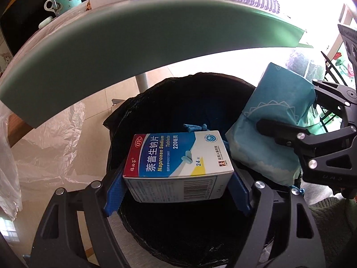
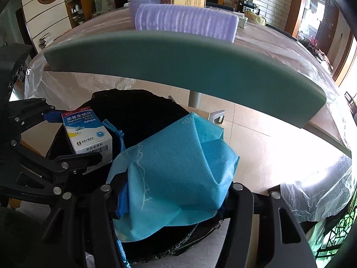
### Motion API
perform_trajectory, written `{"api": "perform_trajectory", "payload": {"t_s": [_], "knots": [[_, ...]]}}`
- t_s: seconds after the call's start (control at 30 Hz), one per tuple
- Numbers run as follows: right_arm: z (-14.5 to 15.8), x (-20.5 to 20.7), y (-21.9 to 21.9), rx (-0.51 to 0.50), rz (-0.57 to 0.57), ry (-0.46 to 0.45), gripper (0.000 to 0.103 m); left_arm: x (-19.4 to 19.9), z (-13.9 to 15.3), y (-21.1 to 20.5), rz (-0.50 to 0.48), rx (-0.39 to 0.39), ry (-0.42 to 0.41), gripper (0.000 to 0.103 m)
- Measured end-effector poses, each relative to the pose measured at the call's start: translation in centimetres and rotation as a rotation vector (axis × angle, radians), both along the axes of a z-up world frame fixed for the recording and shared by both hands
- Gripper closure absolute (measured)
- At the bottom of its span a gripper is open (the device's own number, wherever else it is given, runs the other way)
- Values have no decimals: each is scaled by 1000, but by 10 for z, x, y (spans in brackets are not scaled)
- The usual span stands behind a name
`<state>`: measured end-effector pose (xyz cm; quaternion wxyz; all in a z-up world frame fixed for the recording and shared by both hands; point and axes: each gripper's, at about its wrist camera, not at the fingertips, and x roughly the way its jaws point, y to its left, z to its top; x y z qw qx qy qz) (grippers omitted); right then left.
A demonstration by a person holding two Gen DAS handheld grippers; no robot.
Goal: Collect trash
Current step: 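Open the left tool to drop the box while the right tool releases the cloth into the bin, then move both tools back over the table toward the remaining trash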
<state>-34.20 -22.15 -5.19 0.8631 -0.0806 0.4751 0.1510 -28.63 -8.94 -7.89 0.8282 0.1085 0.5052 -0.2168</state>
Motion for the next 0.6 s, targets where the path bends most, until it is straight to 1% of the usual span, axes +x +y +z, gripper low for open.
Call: {"api": "perform_trajectory", "payload": {"t_s": [0.07, 0.13, 0.23, 0.33, 0.47, 0.6], "knots": [[1, -1, 0, -3, 1, -9, 42, -2, 0, -1, 1, -2, -5, 22], [3, -2, 0, 6, 0, -17, 35, -2, -2, 1, 3, -1, -7, 20], [7, -1, -3, 23, -6, -29, 28, -1, -2, 4, 6, -17, 1, 18], [11, -2, -5, 29, -10, -40, 28, -1, 2, 7, 12, -28, -1, 14], [17, -5, -9, 40, -15, -52, 27, -2, 6, 10, 23, -55, 4, 13], [34, -15, -13, 59, -3, -102, 27, -7, 22, 15, 30, -81, -17, 13]]}}
